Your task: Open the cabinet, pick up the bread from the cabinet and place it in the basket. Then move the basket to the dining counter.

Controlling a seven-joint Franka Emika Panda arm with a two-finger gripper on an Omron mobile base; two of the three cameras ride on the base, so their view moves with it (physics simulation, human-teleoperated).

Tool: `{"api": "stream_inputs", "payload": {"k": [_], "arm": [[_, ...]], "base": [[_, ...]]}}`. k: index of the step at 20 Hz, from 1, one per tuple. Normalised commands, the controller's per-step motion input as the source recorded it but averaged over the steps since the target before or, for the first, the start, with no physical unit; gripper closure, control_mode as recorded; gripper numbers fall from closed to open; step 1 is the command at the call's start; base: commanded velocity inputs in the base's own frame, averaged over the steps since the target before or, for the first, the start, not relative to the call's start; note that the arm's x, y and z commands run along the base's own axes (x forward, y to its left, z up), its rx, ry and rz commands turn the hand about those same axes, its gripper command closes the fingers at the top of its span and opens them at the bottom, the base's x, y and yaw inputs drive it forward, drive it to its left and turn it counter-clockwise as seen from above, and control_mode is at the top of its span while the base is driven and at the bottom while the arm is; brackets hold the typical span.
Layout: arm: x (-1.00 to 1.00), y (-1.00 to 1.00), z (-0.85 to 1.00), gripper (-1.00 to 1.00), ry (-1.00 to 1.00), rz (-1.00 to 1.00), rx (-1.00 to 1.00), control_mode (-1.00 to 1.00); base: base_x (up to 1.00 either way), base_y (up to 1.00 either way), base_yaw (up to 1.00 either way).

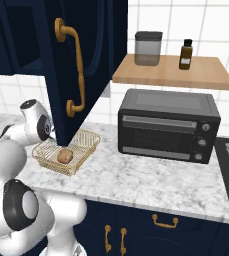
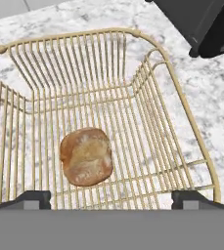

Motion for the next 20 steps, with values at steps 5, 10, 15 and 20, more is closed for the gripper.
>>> {"api": "stream_inputs", "payload": {"k": [5, 10, 15, 20], "arm": [[-0.87, -0.65, 0.40, -1.00, -0.06, -0.40, 0.28, -1.00], [-0.95, -0.49, 0.43, -1.00, 0.01, -0.30, 0.32, -1.00], [-0.32, -0.22, 0.21, -1.00, 0.11, -0.20, 0.13, -1.00], [0.22, 0.04, -0.14, -1.00, 0.06, -0.02, 0.00, -1.00]], "base": [[0.00, 0.00, 0.00], [0.00, 0.00, 0.00], [0.00, 0.00, 0.00], [0.00, 0.00, 0.00]]}}
